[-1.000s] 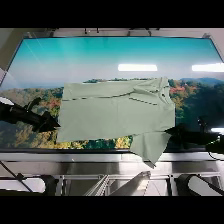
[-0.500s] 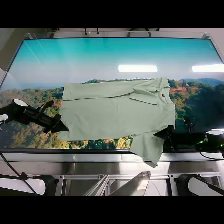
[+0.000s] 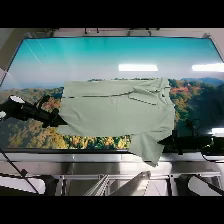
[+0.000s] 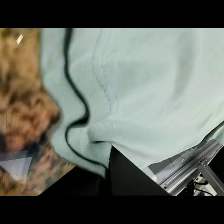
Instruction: Fold the shirts.
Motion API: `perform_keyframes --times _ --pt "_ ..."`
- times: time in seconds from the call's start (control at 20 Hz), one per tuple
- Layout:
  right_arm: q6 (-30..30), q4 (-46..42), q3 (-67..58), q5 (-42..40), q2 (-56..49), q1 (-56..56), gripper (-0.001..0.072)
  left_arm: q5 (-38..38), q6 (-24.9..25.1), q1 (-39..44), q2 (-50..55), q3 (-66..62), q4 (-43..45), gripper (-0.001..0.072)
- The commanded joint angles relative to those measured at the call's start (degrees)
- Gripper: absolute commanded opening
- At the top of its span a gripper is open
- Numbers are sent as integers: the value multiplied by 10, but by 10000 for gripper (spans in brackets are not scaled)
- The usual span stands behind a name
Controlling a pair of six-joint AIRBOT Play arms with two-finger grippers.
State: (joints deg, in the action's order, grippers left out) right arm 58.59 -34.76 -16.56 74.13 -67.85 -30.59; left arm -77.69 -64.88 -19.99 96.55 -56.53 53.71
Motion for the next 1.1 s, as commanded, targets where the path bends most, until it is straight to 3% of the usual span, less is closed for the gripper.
perform_keyframes --times 0.0,0.15,0.25,0.55,0.85,1.05 --pt "-15 62 -6 35 24 -12 21 -21 7 -11 0 1 -1 23" --pt "-16 148 -54 92 58 -12 21 -100 43 -40 -11 -41 -120 23" --pt "-12 181 -100 84 62 2 21 -116 54 -50 -33 -78 -199 23" --pt "-3 181 -338 -49 -113 117 21 -106 -14 9 35 -262 -193 24" --pt "-4 181 -536 -114 -319 117 21 -60 -97 12 197 -471 -193 22" --pt "-37 183 -583 -136 -398 139 21 -58 -102 47 296 -566 -192 18"
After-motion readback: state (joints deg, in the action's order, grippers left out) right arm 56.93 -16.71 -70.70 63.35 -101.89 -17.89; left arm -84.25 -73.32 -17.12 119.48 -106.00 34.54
